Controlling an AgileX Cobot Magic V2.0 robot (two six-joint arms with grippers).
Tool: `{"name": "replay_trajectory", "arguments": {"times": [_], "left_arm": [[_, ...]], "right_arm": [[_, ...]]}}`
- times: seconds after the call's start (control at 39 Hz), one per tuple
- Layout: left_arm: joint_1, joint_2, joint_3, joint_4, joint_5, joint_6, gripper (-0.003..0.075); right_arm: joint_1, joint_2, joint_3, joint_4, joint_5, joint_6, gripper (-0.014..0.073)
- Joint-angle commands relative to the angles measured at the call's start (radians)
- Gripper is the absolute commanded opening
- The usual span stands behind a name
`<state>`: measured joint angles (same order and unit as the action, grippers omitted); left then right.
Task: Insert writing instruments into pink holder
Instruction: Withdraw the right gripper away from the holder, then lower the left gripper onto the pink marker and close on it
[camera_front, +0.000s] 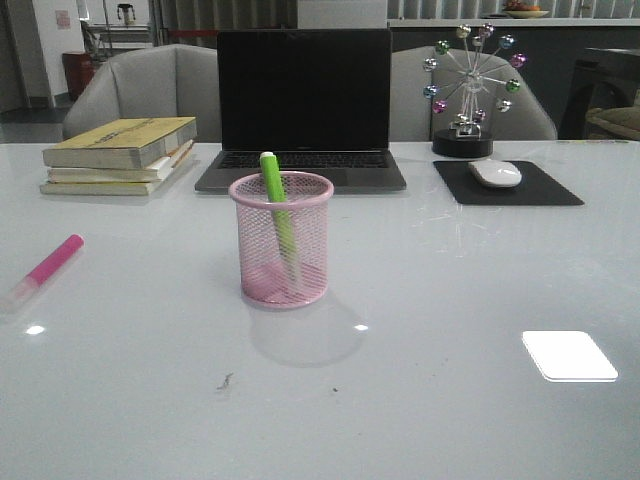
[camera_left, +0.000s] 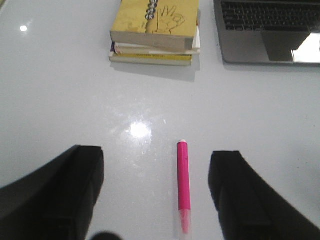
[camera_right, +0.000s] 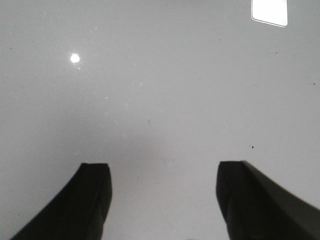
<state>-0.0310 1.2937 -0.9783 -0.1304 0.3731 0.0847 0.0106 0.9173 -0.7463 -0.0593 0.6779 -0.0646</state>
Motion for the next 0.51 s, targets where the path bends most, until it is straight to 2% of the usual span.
{"name": "replay_trajectory", "arguments": {"times": [0.0, 0.18, 0.49], "left_arm": [[0.002, 0.062, -0.114, -0.001, 0.018, -0.002, 0.0510], [-0.003, 0.220, -0.239, -0.001, 0.113, 0.002, 0.0510], [-0.074, 0.429, -0.410, -0.001, 0.225, 0.006, 0.0510]], "right_arm": [[-0.006, -0.015, -0.026, -0.009, -0.066, -0.002, 0.0551], [-0.006, -0.015, -0.026, -0.009, -0.066, -0.002, 0.0551], [-0.006, -0.015, -0.026, -0.009, -0.063, -0.002, 0.0551]]}}
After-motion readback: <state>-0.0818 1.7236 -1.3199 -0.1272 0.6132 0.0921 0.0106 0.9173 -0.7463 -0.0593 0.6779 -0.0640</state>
